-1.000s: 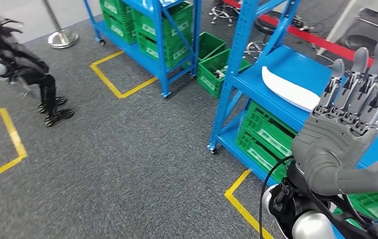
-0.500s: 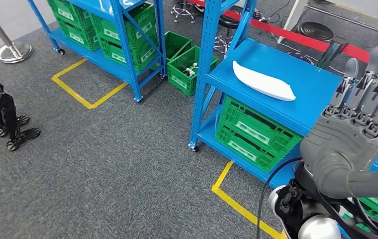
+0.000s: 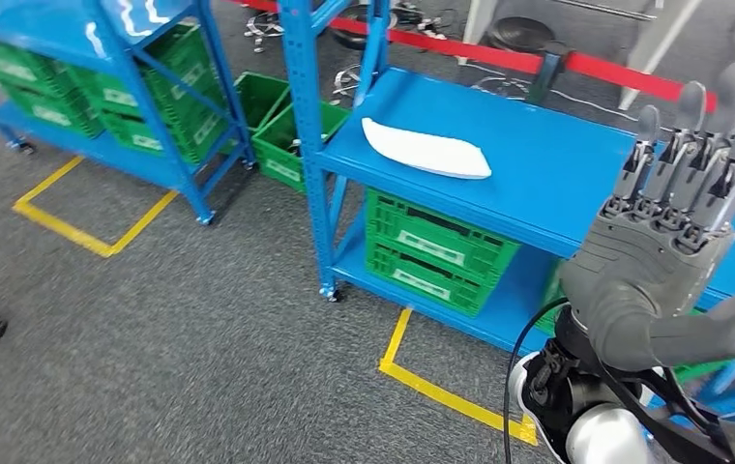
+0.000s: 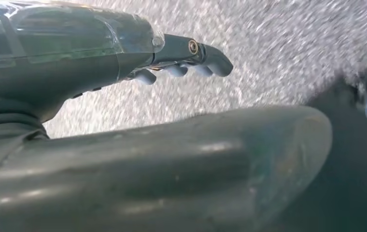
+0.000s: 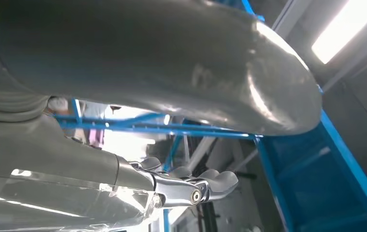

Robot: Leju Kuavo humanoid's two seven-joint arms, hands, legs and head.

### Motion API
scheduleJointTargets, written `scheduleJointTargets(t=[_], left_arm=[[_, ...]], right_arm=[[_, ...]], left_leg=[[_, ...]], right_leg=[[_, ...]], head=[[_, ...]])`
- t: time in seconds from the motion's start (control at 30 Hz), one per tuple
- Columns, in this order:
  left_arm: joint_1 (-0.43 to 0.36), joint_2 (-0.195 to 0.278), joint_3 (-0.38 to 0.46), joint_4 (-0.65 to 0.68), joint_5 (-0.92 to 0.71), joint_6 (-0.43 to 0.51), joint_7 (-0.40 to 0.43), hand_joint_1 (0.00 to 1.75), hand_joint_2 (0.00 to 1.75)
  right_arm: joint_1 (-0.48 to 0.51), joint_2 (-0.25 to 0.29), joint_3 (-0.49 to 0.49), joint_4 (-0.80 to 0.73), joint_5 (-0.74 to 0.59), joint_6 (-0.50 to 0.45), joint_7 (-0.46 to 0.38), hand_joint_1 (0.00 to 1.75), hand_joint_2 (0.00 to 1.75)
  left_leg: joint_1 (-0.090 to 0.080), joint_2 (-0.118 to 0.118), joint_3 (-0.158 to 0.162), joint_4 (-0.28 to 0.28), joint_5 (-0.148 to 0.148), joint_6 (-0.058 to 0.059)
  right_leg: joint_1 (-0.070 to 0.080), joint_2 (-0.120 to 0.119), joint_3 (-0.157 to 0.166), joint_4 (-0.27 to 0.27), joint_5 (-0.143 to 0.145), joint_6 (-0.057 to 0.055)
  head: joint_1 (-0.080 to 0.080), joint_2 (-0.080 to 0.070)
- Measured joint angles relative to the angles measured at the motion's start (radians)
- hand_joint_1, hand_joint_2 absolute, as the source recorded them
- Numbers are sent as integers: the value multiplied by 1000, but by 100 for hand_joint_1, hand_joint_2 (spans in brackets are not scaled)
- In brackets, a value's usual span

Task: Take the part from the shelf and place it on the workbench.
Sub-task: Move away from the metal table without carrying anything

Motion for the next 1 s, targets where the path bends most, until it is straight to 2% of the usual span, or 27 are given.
scheduleJointTargets(t=[0.03,0.07,0.1,0.13,0.17,0.23,0.27,0.3,0.33,0.37,0.4,0.43,0.47,0.5,0.53,0.6,0.63,0.67,0.73,0.77,0.8,0.83,0.87,0.9,0.93,0.97,1.0], left_arm=[[0,0,-1,0,0,0,-1,0,0],[1,1,-1,0,0,0,-1,0,0],[1,2,-2,0,0,0,-1,0,0],[1,2,-2,0,-1,0,-1,0,0],[1,3,-2,0,-1,-1,-1,0,0],[1,3,-2,0,-1,-1,-2,0,0],[1,3,-2,0,-1,-1,-2,0,0],[3,3,-2,0,-1,-1,-2,0,0],[4,3,-2,0,-1,-1,-2,0,0],[4,4,-2,1,-1,-1,-2,0,0],[4,5,-2,1,-1,-1,-2,0,0],[3,5,-2,1,-1,-1,-2,0,0],[2,4,-2,1,-1,-1,-2,0,0],[0,3,-2,1,-1,-1,-3,0,0],[-1,2,-2,1,-1,-1,-3,0,0],[-4,2,-2,1,-1,-1,-3,0,0],[-5,1,-3,0,-1,-1,-3,0,0],[-6,1,-3,0,-1,-1,-3,0,0],[-8,0,-3,-1,-2,-1,-3,0,0],[-8,0,-3,-1,-3,-1,-3,0,0],[-7,0,-3,-1,-3,-1,-3,0,0],[-4,0,-3,0,-4,-1,-3,0,0],[-2,0,-3,0,-4,-1,-3,0,0],[0,0,-4,0,-5,-1,-3,0,0],[2,0,-4,0,-6,-1,-3,0,0],[2,0,-4,0,-7,-1,-3,0,0],[2,1,-4,0,-9,-1,-3,0,0]], right_arm=[[-1,0,1,0,0,0,0,0,0],[-3,0,1,1,0,0,0,0,0],[-3,0,2,2,0,0,0,0,0],[-4,0,4,3,0,0,0,0,0],[-4,-1,5,3,0,0,0,0,0],[-7,-1,8,3,0,0,0,0,0],[-9,-1,9,3,0,0,0,0,0],[-11,-1,10,4,0,0,0,0,0],[-10,-1,11,6,0,0,0,0,0],[-8,-1,11,7,0,0,0,0,0],[-7,-1,12,8,0,0,0,0,0],[-6,-1,12,8,0,0,0,0,0],[-6,-1,13,8,0,0,0,0,0],[-6,-2,13,8,0,0,0,0,0],[-6,-2,13,8,0,0,0,0,0],[-6,-2,13,8,0,0,0,0,0],[-6,-2,13,8,0,0,0,0,0],[-5,-3,13,7,-1,0,1,0,0],[-7,-4,13,6,-4,0,2,0,0],[-8,-5,14,7,-7,0,4,0,0],[-8,-5,14,8,-10,0,5,0,0],[-7,-5,15,9,-15,0,7,0,0],[-4,-5,15,11,-20,0,9,0,0],[-1,-5,16,13,-25,0,9,0,0],[1,-5,17,16,-32,0,9,0,0],[2,-5,17,18,-38,0,9,0,0],[4,-5,18,20,-45,0,6,0,0]], left_leg=[[2,-24,19,-44,16,3],[3,-42,30,-67,16,6],[2,-40,35,-73,9,10],[1,-26,39,-78,6,15],[2,-13,44,-82,6,20],[4,22,55,-91,3,31],[3,41,60,-93,0,35],[2,60,64,-93,-5,38],[1,80,67,-93,-9,39],[1,98,71,-93,-14,39],[1,115,77,-93,-20,37],[1,129,85,-93,-26,35],[0,141,95,-93,-33,32],[0,152,103,-95,-39,29],[-2,161,109,-95,-44,25],[-6,177,116,-100,-50,15],[-7,186,120,-102,-52,10],[-6,181,124,-105,-55,5],[-2,114,116,-74,-80,-4],[0,75,91,-27,-104,-6],[1,48,54,38,-131,-6],[1,46,12,106,-153,-7],[0,50,-25,156,-160,-7],[0,54,-46,172,-147,-7],[1,55,-48,150,-112,-6],[2,46,-34,96,-65,-4],[4,17,-13,35,-25,0]], right_leg=[[-2,12,-2,5,-5,6],[-5,24,-4,8,-8,13],[-8,37,-7,8,-8,20],[-10,50,-9,7,-8,26],[-10,47,-11,8,-10,32],[-6,-1,-32,51,-35,43],[-5,-35,-58,102,-60,48],[-7,-57,-94,168,-88,52],[-8,-67,-131,232,-109,56],[-10,-71,-157,273,-114,58],[-11,-75,-166,279,-99,59],[-10,-79,-153,245,-65,57],[-9,-88,-124,180,-21,53],[-5,-105,-91,115,10,47],[0,-121,-64,59,28,40],[10,-140,-43,17,25,28],[12,-133,-43,11,24,23],[9,-125,-41,7,24,18],[3,-110,-31,-5,26,9],[0,-103,-26,-9,26,4],[1,-95,-25,-9,25,0],[2,-85,-24,-9,23,-4],[3,-73,-22,-9,21,-6],[4,-61,-20,-8,19,-6],[3,-47,-17,-6,16,-5],[2,-35,-12,-4,11,-3],[1,-23,-10,-1,6,1]], head=[[-3,0],[-3,0],[-3,0],[-2,0],[-1,0],[10,0],[17,0],[23,0],[26,0],[28,0],[31,0],[34,0],[39,0],[42,0],[45,0],[45,0],[45,0],[44,0],[39,0],[34,0],[27,0],[21,0],[15,0],[12,0],[8,0],[3,0],[0,0]])
